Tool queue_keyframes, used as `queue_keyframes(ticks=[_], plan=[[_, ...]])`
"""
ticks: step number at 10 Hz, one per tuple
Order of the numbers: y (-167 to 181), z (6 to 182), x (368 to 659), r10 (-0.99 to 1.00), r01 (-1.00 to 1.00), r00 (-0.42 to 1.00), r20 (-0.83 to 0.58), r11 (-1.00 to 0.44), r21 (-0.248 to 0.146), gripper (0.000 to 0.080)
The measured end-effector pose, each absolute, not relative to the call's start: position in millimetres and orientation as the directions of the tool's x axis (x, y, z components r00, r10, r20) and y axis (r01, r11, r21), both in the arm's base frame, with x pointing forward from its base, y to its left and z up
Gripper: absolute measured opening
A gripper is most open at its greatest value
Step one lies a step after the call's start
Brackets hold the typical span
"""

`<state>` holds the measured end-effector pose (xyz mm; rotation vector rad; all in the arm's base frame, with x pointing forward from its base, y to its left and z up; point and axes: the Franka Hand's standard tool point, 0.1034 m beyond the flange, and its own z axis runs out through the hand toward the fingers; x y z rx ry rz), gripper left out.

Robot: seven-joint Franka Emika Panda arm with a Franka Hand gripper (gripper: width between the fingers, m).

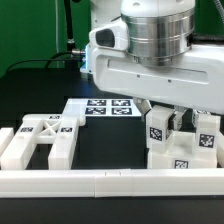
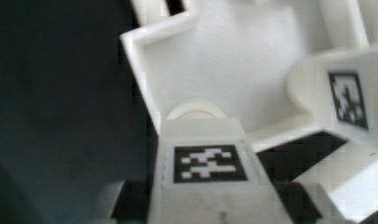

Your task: Assemble chair

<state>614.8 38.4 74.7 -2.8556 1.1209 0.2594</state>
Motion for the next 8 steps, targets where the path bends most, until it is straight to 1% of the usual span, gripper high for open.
queue_keyframes(ticks=[1, 2, 3, 5, 6, 7, 8], plan=[[40.1, 74.8, 615.1, -0.760, -0.769, 0.628, -0.164, -0.639, 0.016, 0.0284], [41.9, 74.6, 615.0, -0.816, -0.823, 0.559, -0.146, -0.567, 0.017, 0.0284], [45.6, 74.3, 614.9, -0.898, -0.903, 0.423, -0.122, -0.428, 0.020, 0.0284], [49.2, 74.2, 615.4, -0.959, -0.963, 0.263, -0.105, -0.267, 0.032, 0.0284], [49.1, 74.5, 615.6, -0.974, -0.978, 0.200, -0.103, -0.204, 0.037, 0.0284], [49.0, 74.6, 615.7, -0.980, -0.984, 0.167, -0.104, -0.172, 0.040, 0.0284], [49.5, 73.9, 615.3, -0.980, -0.984, 0.171, -0.105, -0.176, 0.040, 0.0332]])
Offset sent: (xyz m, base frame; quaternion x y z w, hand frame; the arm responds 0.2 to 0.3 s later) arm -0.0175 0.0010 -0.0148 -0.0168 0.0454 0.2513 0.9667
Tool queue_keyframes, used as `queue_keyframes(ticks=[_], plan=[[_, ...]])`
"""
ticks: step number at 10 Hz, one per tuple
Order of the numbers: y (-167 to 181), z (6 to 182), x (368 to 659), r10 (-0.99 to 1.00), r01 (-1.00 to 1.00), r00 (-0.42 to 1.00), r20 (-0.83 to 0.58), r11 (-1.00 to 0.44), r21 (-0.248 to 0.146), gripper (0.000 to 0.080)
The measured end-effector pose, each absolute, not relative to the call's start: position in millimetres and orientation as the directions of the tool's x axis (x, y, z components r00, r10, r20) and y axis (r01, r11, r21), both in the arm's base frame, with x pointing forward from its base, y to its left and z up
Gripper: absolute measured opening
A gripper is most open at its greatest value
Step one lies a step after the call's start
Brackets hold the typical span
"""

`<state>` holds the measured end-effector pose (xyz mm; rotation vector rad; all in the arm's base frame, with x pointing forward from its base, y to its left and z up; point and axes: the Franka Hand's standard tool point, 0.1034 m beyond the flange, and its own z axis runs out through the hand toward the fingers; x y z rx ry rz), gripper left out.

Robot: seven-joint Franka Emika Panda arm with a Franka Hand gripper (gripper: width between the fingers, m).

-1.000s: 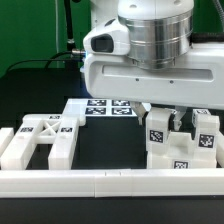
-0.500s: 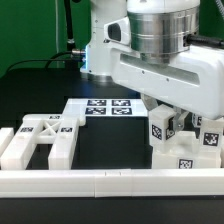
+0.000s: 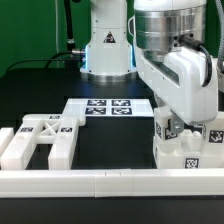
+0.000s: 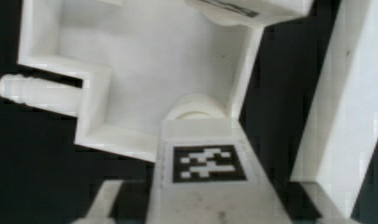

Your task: Assemble chair

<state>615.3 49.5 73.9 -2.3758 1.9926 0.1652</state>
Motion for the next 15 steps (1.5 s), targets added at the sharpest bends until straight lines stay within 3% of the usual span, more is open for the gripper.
queue_keyframes(ticks=[1, 2, 3, 4, 8, 11, 15], plan=[[49.5, 73.9, 615.3, -0.979, -0.982, 0.177, -0.105, -0.182, 0.040, 0.0466], [49.5, 74.0, 615.1, -0.970, -0.974, 0.218, -0.106, -0.223, 0.037, 0.0466], [50.3, 75.3, 615.0, -0.955, -0.959, 0.277, -0.111, -0.282, 0.037, 0.0617], [50.3, 74.7, 615.4, -0.955, -0.960, 0.274, -0.111, -0.279, 0.034, 0.0644], [48.9, 74.9, 615.3, -0.805, -0.809, 0.584, -0.109, -0.587, 0.001, 0.0649], [52.4, 82.4, 617.1, -0.520, -0.523, 0.850, -0.078, -0.852, -0.015, 0.0649], [50.6, 82.1, 617.4, -0.279, -0.282, 0.958, -0.070, -0.959, -0.035, 0.0649]])
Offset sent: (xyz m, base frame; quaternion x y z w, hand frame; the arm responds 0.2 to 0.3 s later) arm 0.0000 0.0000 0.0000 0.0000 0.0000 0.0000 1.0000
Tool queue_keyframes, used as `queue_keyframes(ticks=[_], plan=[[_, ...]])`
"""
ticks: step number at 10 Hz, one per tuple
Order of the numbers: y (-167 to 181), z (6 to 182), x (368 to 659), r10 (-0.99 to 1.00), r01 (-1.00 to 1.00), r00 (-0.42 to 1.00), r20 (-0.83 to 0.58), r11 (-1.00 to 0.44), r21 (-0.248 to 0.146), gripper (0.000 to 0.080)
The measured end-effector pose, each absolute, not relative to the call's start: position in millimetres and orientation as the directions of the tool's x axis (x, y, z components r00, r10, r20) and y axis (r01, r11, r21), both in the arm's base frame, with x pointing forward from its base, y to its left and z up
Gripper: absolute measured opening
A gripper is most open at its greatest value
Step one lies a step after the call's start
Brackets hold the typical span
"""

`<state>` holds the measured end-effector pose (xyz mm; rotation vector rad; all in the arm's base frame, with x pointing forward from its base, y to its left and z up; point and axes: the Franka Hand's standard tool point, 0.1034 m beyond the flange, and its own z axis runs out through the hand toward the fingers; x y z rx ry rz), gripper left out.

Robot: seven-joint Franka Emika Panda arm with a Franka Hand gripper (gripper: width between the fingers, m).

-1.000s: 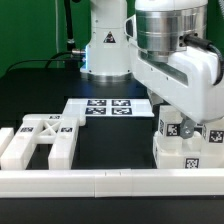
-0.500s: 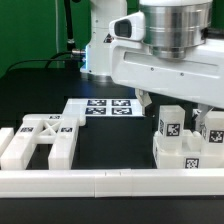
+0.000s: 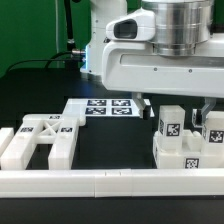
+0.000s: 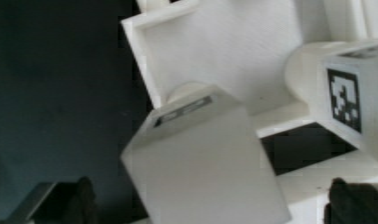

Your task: Assemble chair

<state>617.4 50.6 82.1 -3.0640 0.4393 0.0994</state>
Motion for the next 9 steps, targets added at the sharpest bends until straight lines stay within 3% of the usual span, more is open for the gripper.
queue_keyframes(ticks=[2, 9], plan=[[52, 84.0, 615, -0.126, -0.128, 0.991, -0.051, -0.991, -0.037, 0.0649], [53, 80.6, 600, -0.133, -0.135, 0.990, -0.046, -0.990, -0.034, 0.0639]])
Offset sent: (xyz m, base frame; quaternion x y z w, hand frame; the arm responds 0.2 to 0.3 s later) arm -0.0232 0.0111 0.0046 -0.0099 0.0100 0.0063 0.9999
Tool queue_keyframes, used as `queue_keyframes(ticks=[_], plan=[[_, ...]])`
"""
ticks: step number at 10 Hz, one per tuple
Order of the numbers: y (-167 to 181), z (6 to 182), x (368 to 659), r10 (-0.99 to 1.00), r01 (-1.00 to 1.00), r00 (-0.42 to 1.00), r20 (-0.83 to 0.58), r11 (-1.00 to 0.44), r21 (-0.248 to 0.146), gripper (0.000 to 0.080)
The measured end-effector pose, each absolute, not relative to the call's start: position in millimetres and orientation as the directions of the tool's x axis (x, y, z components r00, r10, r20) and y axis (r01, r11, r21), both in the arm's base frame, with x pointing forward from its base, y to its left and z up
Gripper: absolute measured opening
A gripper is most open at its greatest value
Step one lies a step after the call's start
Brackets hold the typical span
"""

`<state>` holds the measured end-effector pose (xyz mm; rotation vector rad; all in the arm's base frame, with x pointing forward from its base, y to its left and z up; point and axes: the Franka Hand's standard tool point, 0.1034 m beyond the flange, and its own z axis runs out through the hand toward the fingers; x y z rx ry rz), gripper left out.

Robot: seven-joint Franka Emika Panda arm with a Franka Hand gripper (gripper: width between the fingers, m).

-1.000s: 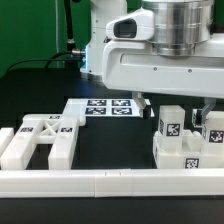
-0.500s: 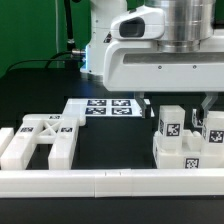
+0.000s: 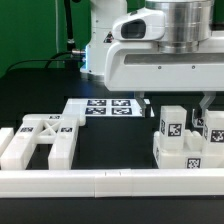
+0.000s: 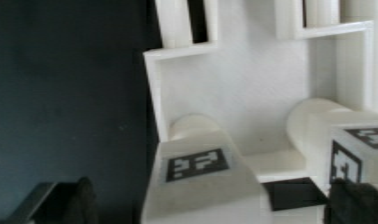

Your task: Assemble chair

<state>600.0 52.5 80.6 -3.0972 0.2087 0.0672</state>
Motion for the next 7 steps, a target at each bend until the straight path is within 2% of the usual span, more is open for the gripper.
queue_keyframes(ticks=[1, 2, 6, 7], plan=[[52.1, 80.6, 601.3, -0.131, -0.133, 0.990, -0.044, -0.991, -0.034, 0.0480], [52.1, 81.3, 602.4, -0.129, -0.131, 0.991, -0.042, -0.991, -0.034, 0.0285], [52.3, 81.1, 602.2, -0.154, -0.156, 0.987, -0.043, -0.987, -0.034, 0.0285], [52.6, 80.9, 602.0, -0.234, -0.236, 0.971, -0.048, -0.971, -0.036, 0.0286]])
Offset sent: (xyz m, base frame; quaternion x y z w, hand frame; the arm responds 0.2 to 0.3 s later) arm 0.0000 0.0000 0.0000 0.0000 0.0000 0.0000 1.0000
